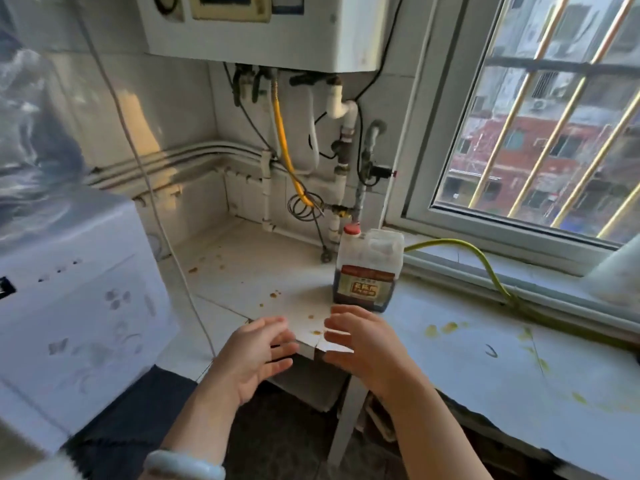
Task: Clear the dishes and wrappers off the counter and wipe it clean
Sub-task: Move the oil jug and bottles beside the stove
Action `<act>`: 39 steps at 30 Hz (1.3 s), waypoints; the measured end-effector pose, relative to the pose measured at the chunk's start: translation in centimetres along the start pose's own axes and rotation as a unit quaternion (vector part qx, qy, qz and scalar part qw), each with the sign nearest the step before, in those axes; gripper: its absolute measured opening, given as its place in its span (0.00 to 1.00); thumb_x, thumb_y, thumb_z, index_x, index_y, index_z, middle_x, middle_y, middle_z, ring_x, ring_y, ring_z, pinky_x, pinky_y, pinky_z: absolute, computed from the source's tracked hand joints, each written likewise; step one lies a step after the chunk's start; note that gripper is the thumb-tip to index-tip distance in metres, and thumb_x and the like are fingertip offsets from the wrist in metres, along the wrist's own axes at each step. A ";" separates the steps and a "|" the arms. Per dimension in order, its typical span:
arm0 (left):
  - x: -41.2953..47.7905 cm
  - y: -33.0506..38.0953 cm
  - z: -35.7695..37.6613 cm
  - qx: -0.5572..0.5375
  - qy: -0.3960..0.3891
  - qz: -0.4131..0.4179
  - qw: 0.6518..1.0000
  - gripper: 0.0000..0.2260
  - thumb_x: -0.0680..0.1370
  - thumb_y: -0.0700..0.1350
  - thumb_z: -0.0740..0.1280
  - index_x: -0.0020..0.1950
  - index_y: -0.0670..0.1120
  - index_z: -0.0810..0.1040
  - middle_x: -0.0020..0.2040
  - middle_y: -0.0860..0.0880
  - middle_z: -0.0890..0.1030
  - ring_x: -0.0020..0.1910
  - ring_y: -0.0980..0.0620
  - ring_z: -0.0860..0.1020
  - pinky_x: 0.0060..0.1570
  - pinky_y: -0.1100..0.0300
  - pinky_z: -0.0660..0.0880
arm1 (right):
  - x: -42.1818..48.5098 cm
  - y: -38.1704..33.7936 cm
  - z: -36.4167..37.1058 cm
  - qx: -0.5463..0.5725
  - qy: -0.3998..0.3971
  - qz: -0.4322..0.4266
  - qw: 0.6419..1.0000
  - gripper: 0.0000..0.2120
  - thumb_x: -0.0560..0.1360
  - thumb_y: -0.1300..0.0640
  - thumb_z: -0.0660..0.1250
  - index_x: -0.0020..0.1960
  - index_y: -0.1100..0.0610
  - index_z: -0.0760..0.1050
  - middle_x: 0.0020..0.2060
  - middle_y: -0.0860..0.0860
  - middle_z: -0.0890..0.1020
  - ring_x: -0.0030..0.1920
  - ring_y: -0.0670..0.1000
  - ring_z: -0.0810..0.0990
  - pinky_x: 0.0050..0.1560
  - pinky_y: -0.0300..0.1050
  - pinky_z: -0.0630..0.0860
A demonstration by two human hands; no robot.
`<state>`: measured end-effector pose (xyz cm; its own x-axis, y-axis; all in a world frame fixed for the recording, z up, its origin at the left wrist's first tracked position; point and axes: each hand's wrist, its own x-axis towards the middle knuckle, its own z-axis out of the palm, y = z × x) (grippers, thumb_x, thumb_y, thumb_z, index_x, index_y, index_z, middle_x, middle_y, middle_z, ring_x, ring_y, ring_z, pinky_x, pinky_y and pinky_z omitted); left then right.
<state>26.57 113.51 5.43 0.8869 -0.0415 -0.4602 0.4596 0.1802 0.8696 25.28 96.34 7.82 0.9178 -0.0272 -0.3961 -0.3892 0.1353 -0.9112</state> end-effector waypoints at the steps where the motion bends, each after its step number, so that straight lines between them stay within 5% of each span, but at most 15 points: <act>1: 0.9 0.2 0.8 -0.006 -0.009 -0.006 1.000 0.08 0.80 0.43 0.66 0.58 0.44 0.77 0.52 0.39 0.82 0.50 0.43 0.82 0.51 0.48 0.79 | 0.5 -0.2 -0.5 0.003 0.008 -0.001 1.000 0.12 0.78 0.60 0.65 0.61 0.55 0.75 0.55 0.53 0.80 0.57 0.54 0.79 0.59 0.56 0.78; 6: 5.4 1.8 4.5 -0.048 -0.040 -0.058 0.996 0.08 0.79 0.43 0.66 0.57 0.41 0.77 0.52 0.38 0.81 0.50 0.41 0.82 0.44 0.50 0.80 | 3.3 -1.5 -2.5 0.024 0.051 -0.009 0.998 0.11 0.78 0.61 0.64 0.59 0.56 0.75 0.54 0.55 0.80 0.56 0.54 0.80 0.55 0.53 0.80; 21: 14.6 5.8 11.8 -0.104 -0.155 -0.127 0.974 0.07 0.80 0.40 0.62 0.55 0.40 0.77 0.47 0.40 0.81 0.46 0.44 0.81 0.50 0.50 0.78 | 8.9 -4.1 -7.3 0.072 0.144 -0.025 0.987 0.11 0.79 0.63 0.61 0.60 0.57 0.76 0.53 0.57 0.82 0.58 0.57 0.79 0.52 0.52 0.78; 28: 15.5 4.9 15.2 -0.120 -0.163 -0.139 0.969 0.07 0.80 0.40 0.62 0.54 0.39 0.77 0.47 0.39 0.81 0.46 0.43 0.80 0.49 0.50 0.78 | 8.6 -4.8 -10.7 0.075 0.160 -0.026 0.984 0.08 0.79 0.64 0.61 0.52 0.55 0.77 0.47 0.54 0.83 0.51 0.53 0.81 0.56 0.54 0.79; 32: 15.4 4.3 17.9 -0.138 -0.158 -0.141 0.967 0.06 0.80 0.40 0.63 0.51 0.38 0.78 0.47 0.39 0.81 0.46 0.43 0.80 0.46 0.51 0.77 | 8.4 -5.6 -14.0 0.070 0.167 -0.027 0.983 0.12 0.79 0.62 0.63 0.61 0.58 0.74 0.54 0.56 0.81 0.56 0.55 0.80 0.53 0.52 0.80; 39: 16.1 3.6 21.9 -0.202 -0.151 -0.156 0.955 0.07 0.80 0.40 0.61 0.52 0.39 0.77 0.47 0.40 0.80 0.46 0.44 0.80 0.43 0.51 0.81 | 7.6 -5.7 -19.7 0.073 0.161 -0.034 0.984 0.12 0.78 0.63 0.64 0.60 0.57 0.75 0.55 0.56 0.80 0.56 0.55 0.80 0.52 0.51 0.80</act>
<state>43.50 91.98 5.07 0.7109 -0.4264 -0.5593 0.7022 0.4747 0.5307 32.90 75.81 7.73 0.8598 -0.3502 -0.3716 -0.2911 0.2617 -0.9202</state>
